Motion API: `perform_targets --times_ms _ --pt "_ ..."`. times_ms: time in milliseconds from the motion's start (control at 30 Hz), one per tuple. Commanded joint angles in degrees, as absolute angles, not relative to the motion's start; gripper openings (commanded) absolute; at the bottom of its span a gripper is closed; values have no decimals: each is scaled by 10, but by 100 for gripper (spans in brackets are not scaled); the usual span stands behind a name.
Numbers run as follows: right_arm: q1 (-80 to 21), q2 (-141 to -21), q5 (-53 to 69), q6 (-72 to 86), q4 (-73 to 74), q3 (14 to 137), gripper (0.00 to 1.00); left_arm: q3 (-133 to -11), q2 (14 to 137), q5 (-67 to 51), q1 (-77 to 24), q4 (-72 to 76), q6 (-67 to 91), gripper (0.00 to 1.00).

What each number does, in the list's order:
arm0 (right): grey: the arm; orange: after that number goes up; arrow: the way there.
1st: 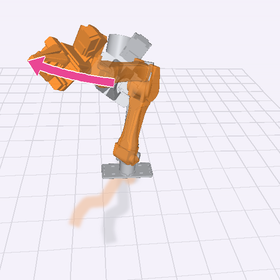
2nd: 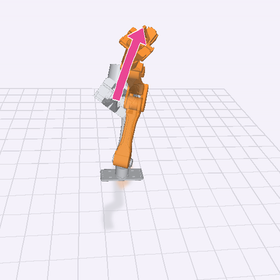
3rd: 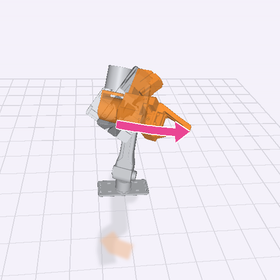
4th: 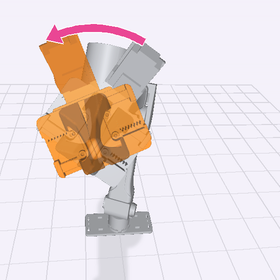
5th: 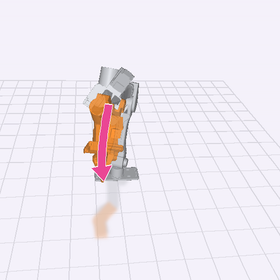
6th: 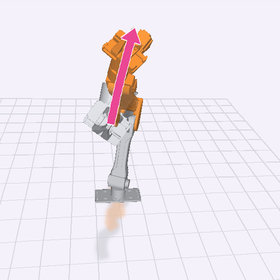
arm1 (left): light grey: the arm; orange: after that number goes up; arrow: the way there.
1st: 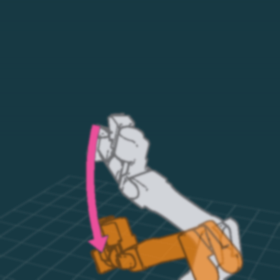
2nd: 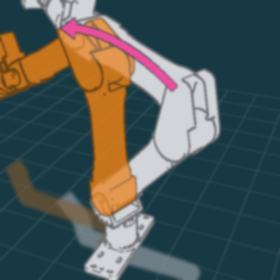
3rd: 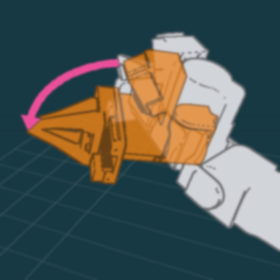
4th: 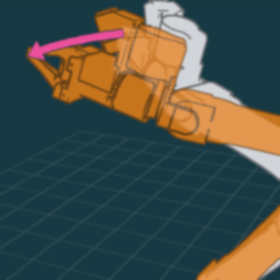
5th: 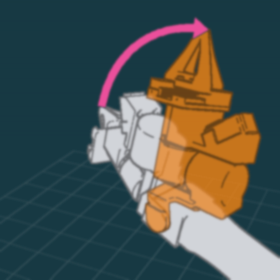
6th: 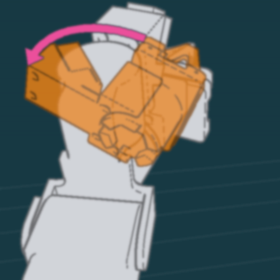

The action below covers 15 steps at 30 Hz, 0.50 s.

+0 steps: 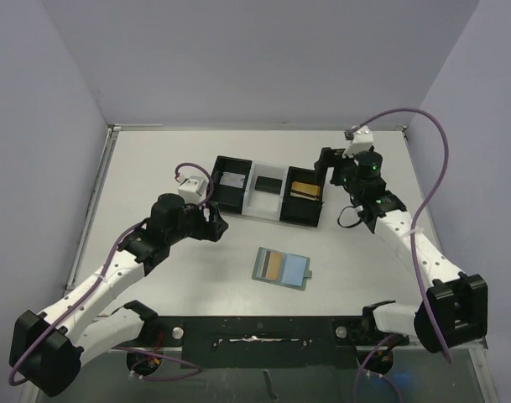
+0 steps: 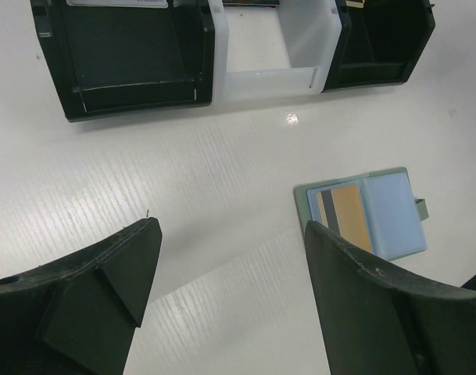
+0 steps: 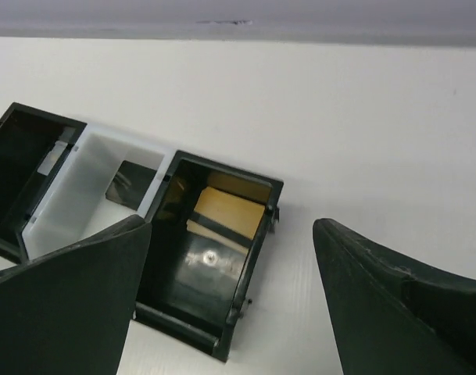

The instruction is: Take the credit cards out of the card holder

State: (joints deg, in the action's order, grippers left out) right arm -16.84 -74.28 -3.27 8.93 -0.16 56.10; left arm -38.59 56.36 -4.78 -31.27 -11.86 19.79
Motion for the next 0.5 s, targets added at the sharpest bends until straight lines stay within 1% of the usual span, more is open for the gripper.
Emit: perform_targets --times_ms 0,133,200,267,300,367,467 --pt "-139 -674 27 286 27 479 86 -406 565 -67 -305 -87 215 73" --pt "-140 -669 66 332 40 449 65 -405 574 -75 -301 -83 221 73" --pt "-149 -696 82 350 45 455 58 -408 579 -78 -299 -82 224 73" --pt "-171 -736 52 360 71 482 46 -407 583 -82 -295 -75 234 73" --pt "-185 -760 17 362 89 502 43 -407 584 -86 -294 -71 237 73" --pt "-210 -809 -43 369 130 548 39 -410 585 -84 -292 -71 235 74" --pt "-233 -883 -83 369 178 613 34 -415 586 -59 -291 -93 220 73"
